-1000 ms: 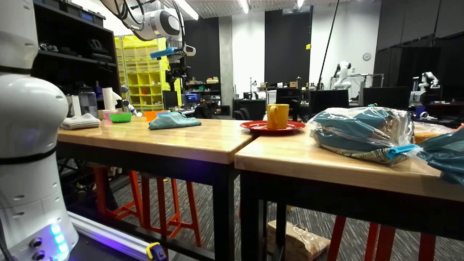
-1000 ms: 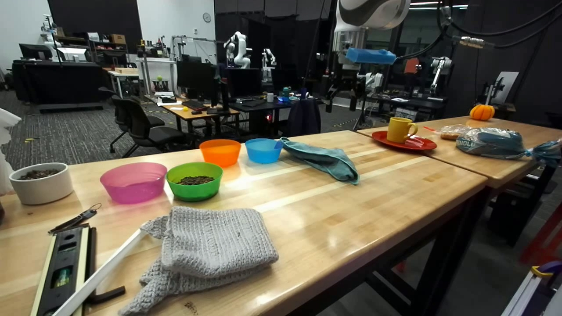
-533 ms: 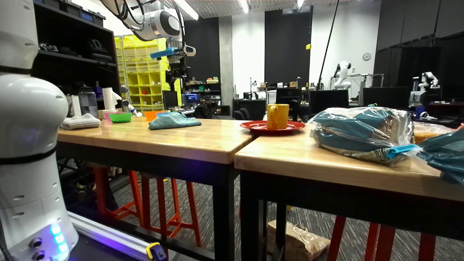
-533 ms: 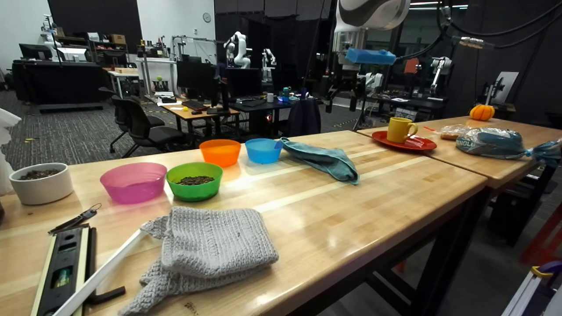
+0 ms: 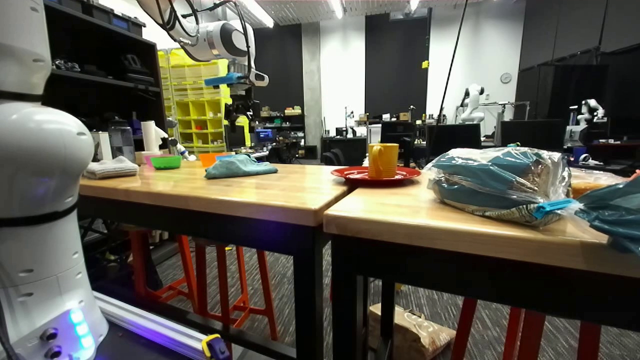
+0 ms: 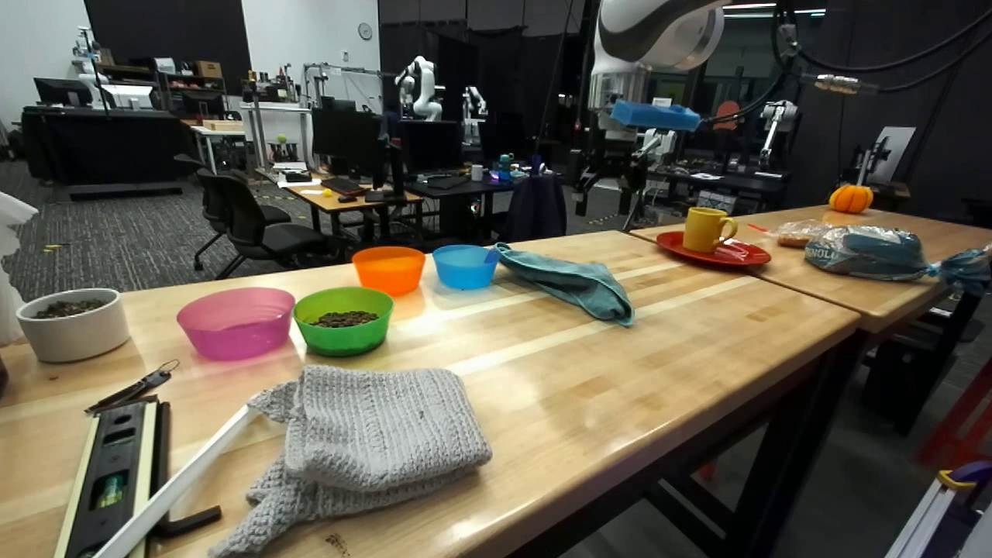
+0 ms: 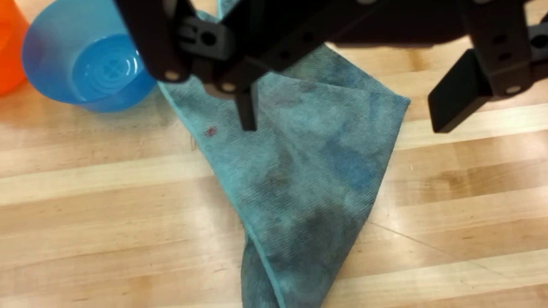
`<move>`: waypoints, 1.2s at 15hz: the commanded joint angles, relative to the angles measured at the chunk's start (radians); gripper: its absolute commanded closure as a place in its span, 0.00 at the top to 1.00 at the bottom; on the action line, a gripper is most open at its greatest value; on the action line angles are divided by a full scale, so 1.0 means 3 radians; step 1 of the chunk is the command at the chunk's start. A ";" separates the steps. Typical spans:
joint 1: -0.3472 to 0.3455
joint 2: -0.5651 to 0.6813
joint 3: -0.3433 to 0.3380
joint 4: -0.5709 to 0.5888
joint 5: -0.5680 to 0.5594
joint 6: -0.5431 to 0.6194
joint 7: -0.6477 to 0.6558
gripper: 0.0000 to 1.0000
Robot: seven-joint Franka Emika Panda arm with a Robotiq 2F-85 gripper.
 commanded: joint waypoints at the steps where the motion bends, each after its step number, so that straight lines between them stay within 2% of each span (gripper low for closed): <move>1: -0.0014 -0.0197 -0.0003 -0.0306 0.0071 0.0122 0.0031 1.00; 7: -0.0013 -0.0175 0.0003 -0.0580 0.0134 0.0389 -0.0094 1.00; 9: -0.0007 -0.0181 0.0007 -0.0670 0.0112 0.0432 -0.0108 0.73; 11: -0.0006 -0.0180 0.0009 -0.0748 0.0094 0.0484 -0.0125 0.61; 14: -0.0008 -0.0121 0.0006 -0.0832 0.0076 0.0589 -0.0164 0.36; 18: -0.0005 -0.0081 0.0009 -0.0940 0.0069 0.0553 -0.0227 0.07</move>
